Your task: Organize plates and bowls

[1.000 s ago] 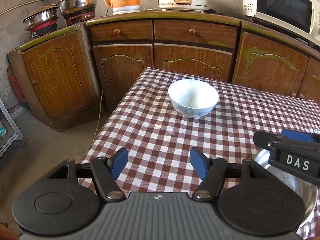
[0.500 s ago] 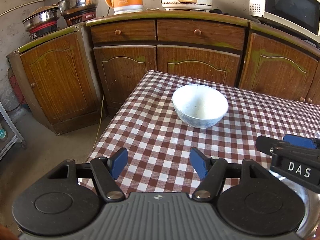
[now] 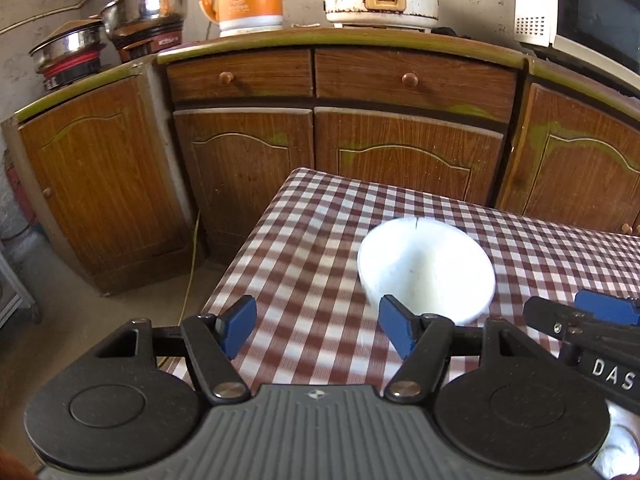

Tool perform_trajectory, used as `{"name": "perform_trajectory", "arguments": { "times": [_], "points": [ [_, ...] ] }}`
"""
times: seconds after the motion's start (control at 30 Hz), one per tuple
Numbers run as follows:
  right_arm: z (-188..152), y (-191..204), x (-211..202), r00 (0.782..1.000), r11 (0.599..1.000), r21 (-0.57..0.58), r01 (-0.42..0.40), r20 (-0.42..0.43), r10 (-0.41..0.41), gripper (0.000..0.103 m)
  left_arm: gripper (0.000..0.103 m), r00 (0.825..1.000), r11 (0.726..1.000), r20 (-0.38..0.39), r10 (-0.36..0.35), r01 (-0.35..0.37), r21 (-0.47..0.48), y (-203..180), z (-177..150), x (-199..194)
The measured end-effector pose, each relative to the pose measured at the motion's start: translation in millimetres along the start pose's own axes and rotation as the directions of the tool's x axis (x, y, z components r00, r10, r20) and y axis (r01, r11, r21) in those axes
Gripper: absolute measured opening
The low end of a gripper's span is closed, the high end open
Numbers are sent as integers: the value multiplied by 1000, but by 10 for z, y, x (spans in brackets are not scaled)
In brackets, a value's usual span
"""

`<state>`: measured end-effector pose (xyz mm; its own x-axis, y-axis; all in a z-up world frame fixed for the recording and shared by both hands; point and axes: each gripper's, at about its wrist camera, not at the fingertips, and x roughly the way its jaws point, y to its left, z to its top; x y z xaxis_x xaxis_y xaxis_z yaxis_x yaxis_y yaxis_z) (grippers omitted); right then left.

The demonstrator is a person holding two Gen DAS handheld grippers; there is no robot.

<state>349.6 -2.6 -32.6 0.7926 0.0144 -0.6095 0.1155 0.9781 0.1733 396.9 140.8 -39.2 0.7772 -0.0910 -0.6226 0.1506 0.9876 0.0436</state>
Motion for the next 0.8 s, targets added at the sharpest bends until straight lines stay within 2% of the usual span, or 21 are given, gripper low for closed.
{"name": "perform_trajectory", "arguments": {
  "times": [0.37,0.47,0.6,0.67,0.7,0.73,0.77,0.8],
  "points": [
    [158,-139,761,998,998,66,-4,-64,8,61,61,998,999,-57,-23,26,43,-145,135,650],
    [152,-163,944,997,996,87,4,-83,3,61,52,997,999,-73,-28,31,40,-152,142,801],
    [144,-219,1171,994,991,131,-6,-108,20,61,48,996,998,-82,-34,38,49,-171,136,956],
    [133,-223,1253,993,990,142,-19,-116,36,51,47,996,997,-84,-42,47,55,-197,132,1025],
    [119,-221,1301,990,989,145,-23,-131,42,45,42,995,996,-85,-60,65,54,-208,134,1060],
    [105,-224,1350,987,988,154,-34,-149,57,32,40,993,995,-87,-84,89,52,-216,131,1094],
    [94,-239,1360,988,982,180,-59,-134,84,20,34,991,993,-84,-103,108,52,-233,127,1112],
    [90,-234,1362,987,979,189,-71,-127,96,20,26,990,991,-78,-119,124,58,-261,116,1116]
  ]
}}
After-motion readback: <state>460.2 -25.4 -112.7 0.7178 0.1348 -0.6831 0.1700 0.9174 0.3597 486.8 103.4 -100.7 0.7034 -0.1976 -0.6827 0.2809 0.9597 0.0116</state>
